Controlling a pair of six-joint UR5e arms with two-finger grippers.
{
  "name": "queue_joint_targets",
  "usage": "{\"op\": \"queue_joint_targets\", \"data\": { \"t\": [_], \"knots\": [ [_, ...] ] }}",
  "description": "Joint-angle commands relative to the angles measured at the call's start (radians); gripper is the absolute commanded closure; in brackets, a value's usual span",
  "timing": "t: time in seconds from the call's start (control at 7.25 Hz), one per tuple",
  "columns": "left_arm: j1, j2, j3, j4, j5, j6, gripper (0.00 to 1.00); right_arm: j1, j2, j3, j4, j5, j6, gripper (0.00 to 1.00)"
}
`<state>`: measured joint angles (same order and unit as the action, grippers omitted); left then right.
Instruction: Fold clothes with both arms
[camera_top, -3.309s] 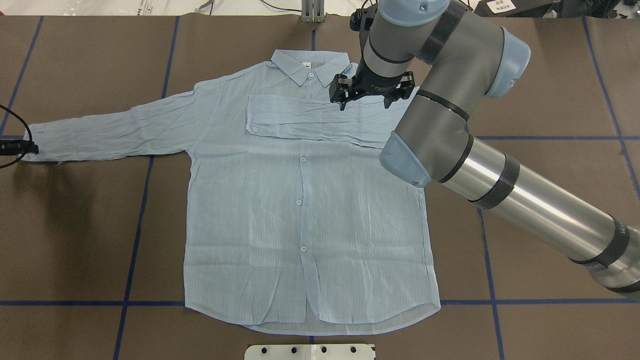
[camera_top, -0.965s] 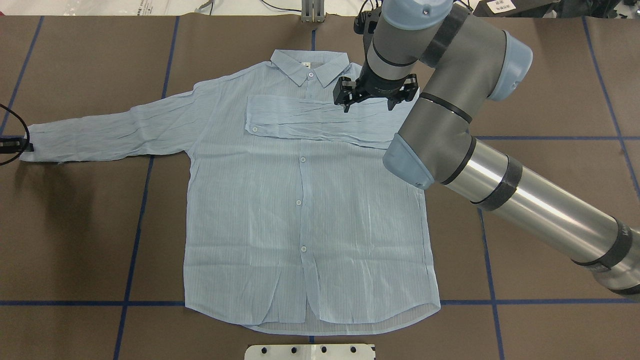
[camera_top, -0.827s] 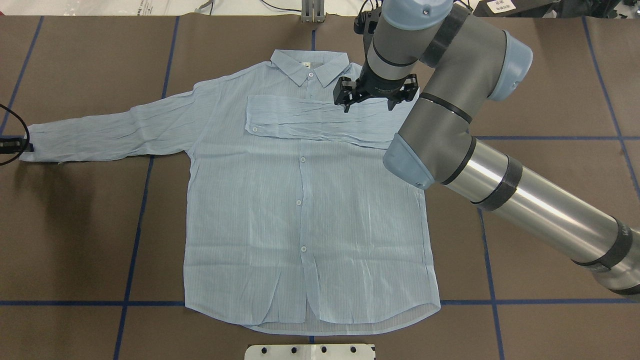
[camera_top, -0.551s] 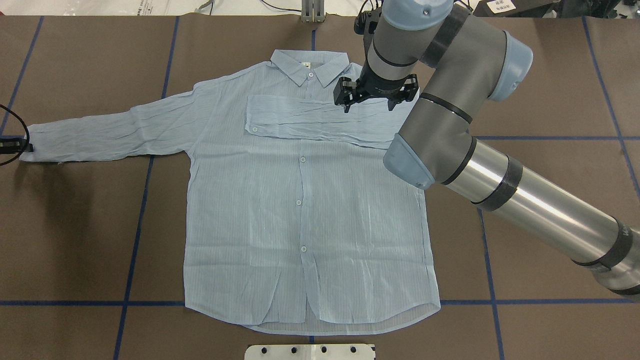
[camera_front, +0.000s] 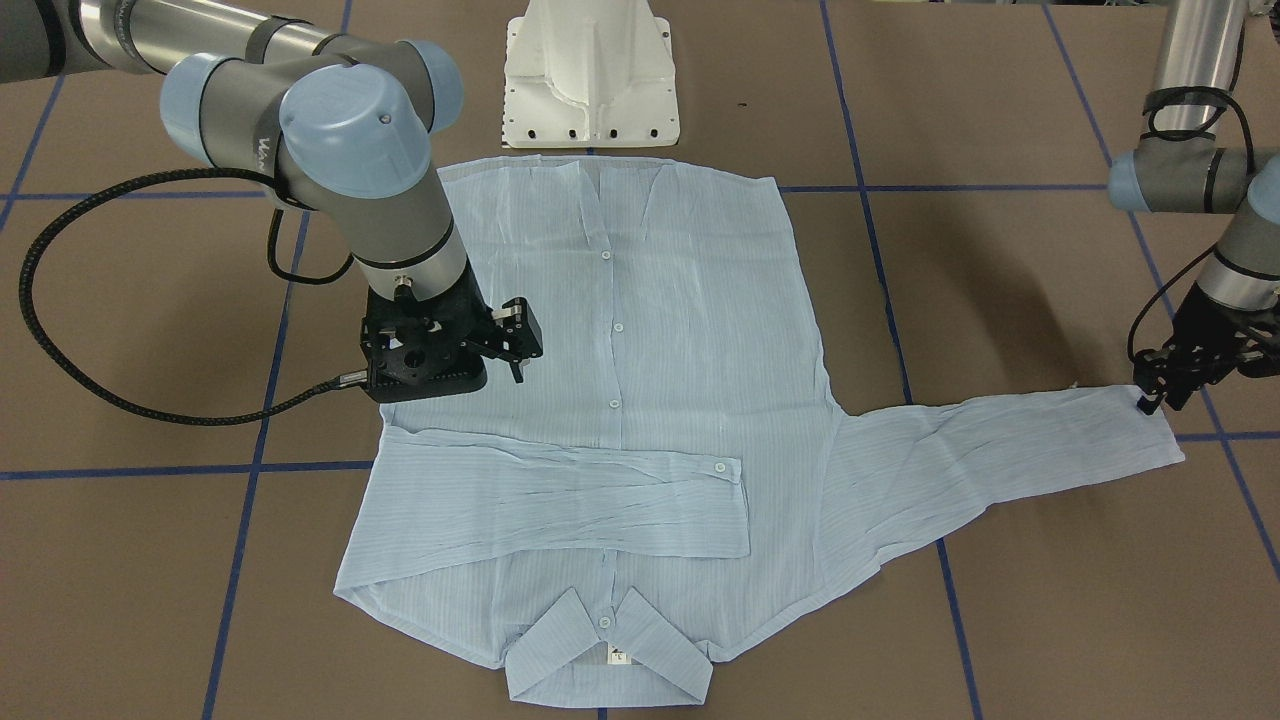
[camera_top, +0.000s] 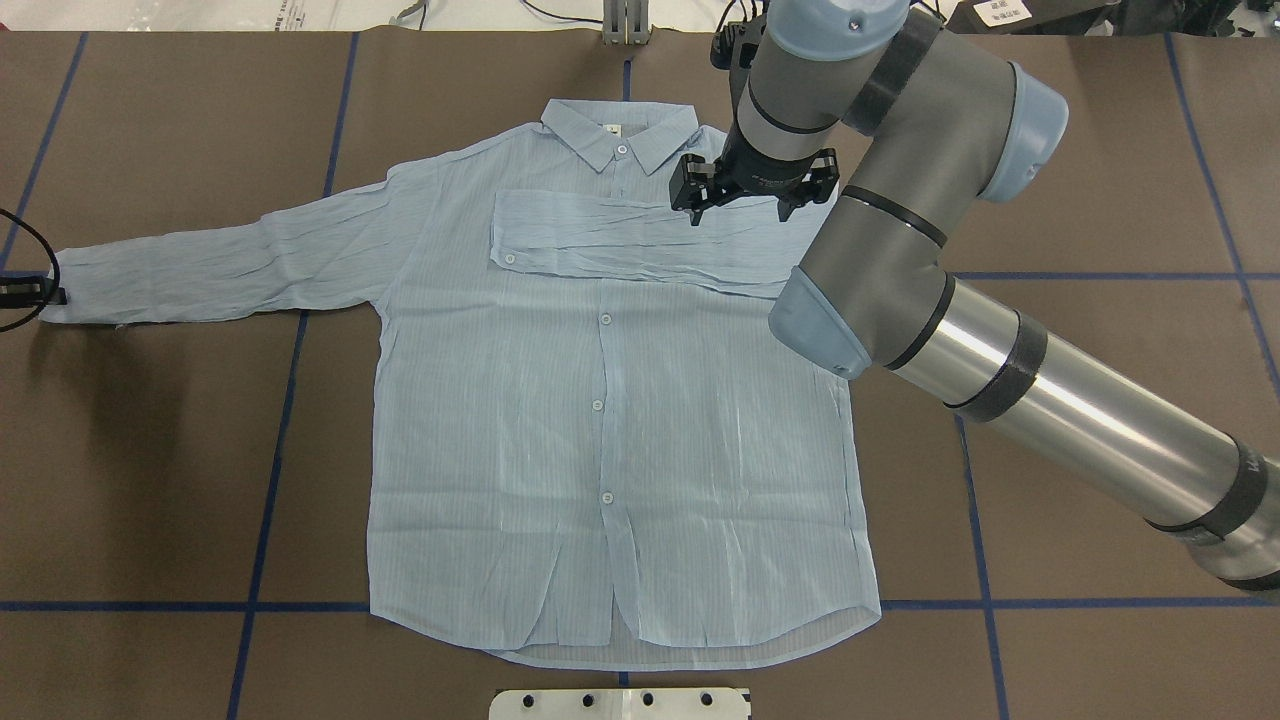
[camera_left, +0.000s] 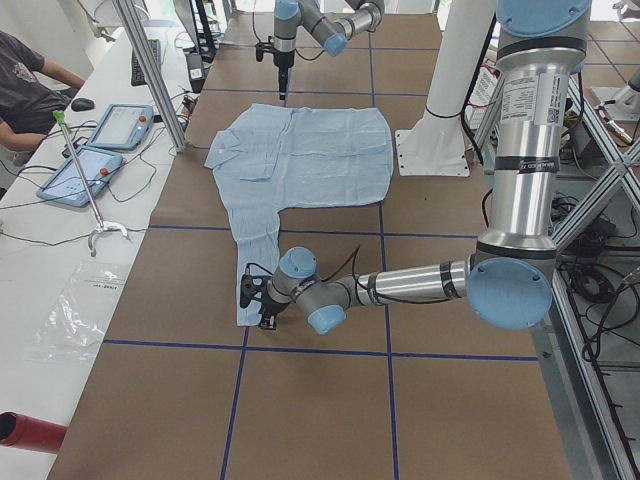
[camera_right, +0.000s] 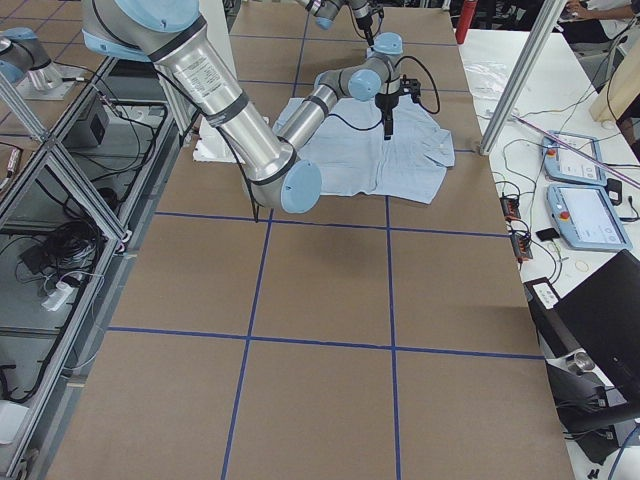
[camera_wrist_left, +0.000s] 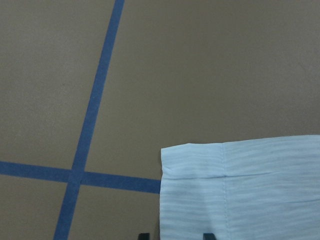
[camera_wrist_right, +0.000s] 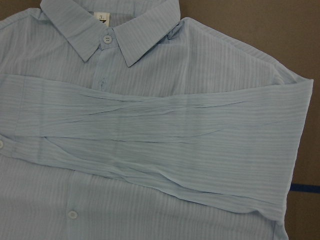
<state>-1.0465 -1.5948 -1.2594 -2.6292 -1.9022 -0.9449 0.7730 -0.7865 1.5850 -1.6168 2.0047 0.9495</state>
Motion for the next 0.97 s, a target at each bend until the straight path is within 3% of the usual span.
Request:
{"op": "queue_joint_targets", "data": {
  "t": [0.0, 0.28, 0.83],
  "knots": [
    [0.000, 0.001, 0.000, 0.000, 0.000, 0.000, 0.54, 0.000, 0.000, 0.001, 0.000, 0.000, 0.000, 0.00],
    [0.000, 0.001, 0.000, 0.000, 0.000, 0.000, 0.60, 0.000, -0.002, 0.001, 0.002, 0.000, 0.000, 0.00],
    [0.000, -0.001, 0.000, 0.000, 0.000, 0.000, 0.60, 0.002, -0.002, 0.001, 0.002, 0.000, -0.011, 0.00]
  ]
}}
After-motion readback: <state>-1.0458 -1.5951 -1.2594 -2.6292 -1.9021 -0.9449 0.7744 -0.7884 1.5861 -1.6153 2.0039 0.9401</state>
